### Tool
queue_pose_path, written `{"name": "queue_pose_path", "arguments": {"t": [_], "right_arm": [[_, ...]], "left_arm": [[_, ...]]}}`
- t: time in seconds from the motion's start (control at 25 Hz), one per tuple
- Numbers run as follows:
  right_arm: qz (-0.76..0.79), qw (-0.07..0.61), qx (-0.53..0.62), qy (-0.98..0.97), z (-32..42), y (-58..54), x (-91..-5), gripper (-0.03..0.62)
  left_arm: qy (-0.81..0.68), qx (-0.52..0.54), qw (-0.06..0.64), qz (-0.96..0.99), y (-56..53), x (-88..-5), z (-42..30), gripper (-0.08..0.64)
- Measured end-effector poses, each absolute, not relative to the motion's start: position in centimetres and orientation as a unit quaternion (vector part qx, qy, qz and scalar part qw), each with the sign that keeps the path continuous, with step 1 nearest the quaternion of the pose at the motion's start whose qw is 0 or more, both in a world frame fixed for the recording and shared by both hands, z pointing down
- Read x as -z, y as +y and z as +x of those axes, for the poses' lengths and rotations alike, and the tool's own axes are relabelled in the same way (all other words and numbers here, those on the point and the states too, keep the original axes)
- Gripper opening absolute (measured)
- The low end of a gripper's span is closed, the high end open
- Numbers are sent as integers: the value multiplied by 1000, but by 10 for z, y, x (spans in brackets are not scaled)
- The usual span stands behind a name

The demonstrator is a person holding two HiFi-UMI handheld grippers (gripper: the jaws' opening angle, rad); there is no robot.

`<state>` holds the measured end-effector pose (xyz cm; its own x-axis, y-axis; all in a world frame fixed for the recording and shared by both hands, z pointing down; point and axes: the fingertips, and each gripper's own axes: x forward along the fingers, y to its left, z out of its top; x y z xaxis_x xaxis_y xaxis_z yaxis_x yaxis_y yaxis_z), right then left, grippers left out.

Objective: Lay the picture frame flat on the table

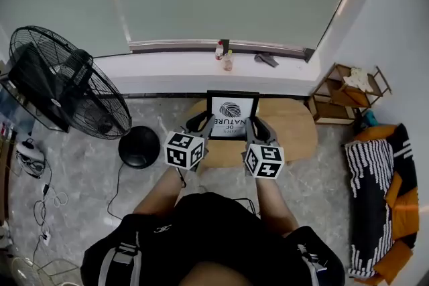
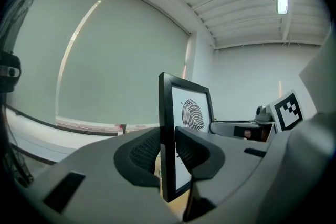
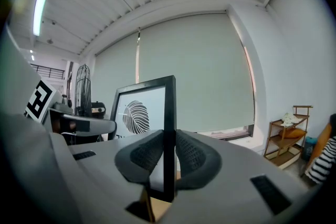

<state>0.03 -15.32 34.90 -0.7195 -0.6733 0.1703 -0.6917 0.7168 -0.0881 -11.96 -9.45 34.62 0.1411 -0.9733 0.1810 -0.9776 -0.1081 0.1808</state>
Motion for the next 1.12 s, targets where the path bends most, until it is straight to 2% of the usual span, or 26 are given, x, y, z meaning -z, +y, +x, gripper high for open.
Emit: {"name": "queue_pose_path", "arguments": {"t": [0.44, 1.12], "right_arm": [[375, 89, -73, -920, -92, -221, -369, 89], [329, 179, -169, -912, -124, -338, -491, 89]], "left_arm": [[-648, -8, 141, 749, -167, -367, -214, 106], [-655, -55, 256, 709, -274, -483, -241, 101]]}}
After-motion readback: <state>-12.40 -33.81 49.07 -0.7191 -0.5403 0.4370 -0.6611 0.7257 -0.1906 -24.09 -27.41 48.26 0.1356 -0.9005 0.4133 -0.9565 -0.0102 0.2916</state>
